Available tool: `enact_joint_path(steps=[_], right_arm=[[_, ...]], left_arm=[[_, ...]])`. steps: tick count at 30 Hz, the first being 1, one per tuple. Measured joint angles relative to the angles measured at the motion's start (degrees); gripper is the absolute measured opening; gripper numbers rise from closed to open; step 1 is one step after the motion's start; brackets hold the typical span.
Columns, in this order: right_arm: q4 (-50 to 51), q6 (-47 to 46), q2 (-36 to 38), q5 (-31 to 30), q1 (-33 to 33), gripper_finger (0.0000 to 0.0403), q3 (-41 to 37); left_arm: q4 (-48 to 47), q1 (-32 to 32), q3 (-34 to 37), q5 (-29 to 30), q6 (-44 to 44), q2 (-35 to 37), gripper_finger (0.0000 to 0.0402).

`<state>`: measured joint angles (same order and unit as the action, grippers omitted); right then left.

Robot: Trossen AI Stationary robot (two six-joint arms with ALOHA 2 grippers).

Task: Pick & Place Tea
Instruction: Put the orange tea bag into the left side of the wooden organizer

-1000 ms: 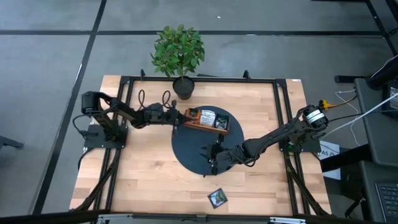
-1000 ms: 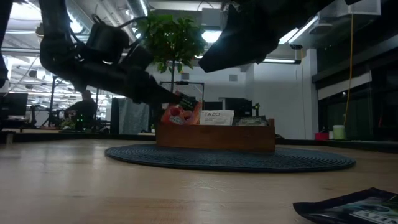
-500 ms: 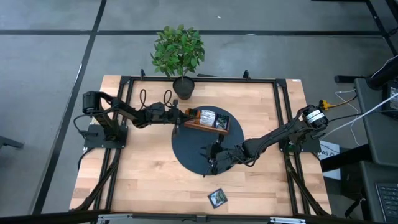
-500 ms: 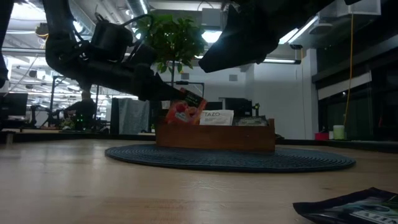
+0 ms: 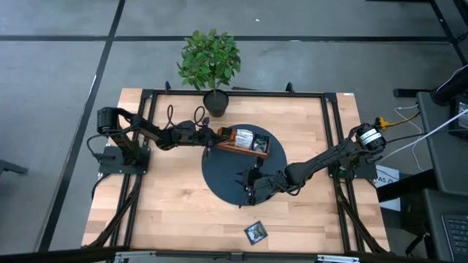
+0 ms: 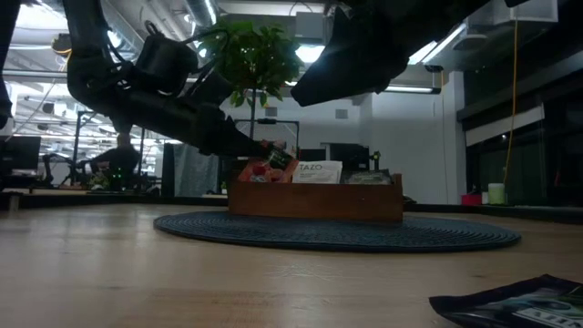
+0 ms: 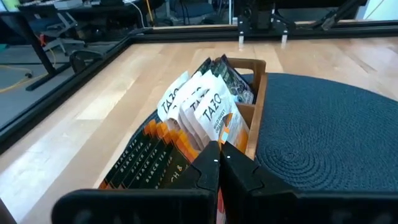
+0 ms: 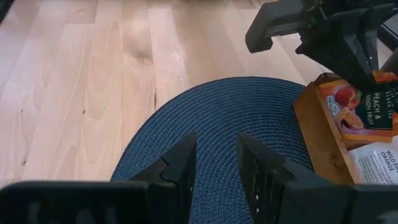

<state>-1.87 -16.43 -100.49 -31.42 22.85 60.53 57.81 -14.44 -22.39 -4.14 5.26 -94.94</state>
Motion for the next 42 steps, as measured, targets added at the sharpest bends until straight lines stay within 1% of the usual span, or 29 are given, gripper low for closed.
enact_joint_path(steps=[8,13,20,25,29,35,38,42], right_arm=[[-0.02,-0.02,0.0,0.02,0.0,0.0116,0.0],[-0.02,-0.02,0.0,0.04,0.0,0.0116,0.0],[-0.04,-0.02,0.0,0.06,0.0,0.0116,0.0],[-0.04,-0.02,0.0,0.09,0.0,0.0116,0.0],[-0.02,-0.02,0.0,0.09,0.0,0.0116,0.0],[-0.02,-0.02,0.0,0.11,0.0,0.0116,0.0],[-0.02,-0.02,0.0,0.11,0.0,0.0116,0.0],[-0.02,-0.02,0.0,0.11,0.0,0.0116,0.0]], left_arm=[[0.85,0.0,0.0,0.04,-0.28,0.01,0.0002],[0.69,0.01,0.0,0.02,-1.36,0.01,0.0013],[1.09,0.0,0.0,0.22,-0.45,0.01,0.0052],[1.06,0.02,0.0,2.87,0.45,0.37,0.0087],[1.04,0.02,0.0,3.21,0.58,2.04,0.0106],[-1.33,-0.54,0.0,3.31,1.36,3.5,0.0111],[-0.1,-0.68,0.0,3.34,1.36,3.53,0.0111],[0.94,-0.68,-0.28,3.32,-1.27,3.55,0.0111]])
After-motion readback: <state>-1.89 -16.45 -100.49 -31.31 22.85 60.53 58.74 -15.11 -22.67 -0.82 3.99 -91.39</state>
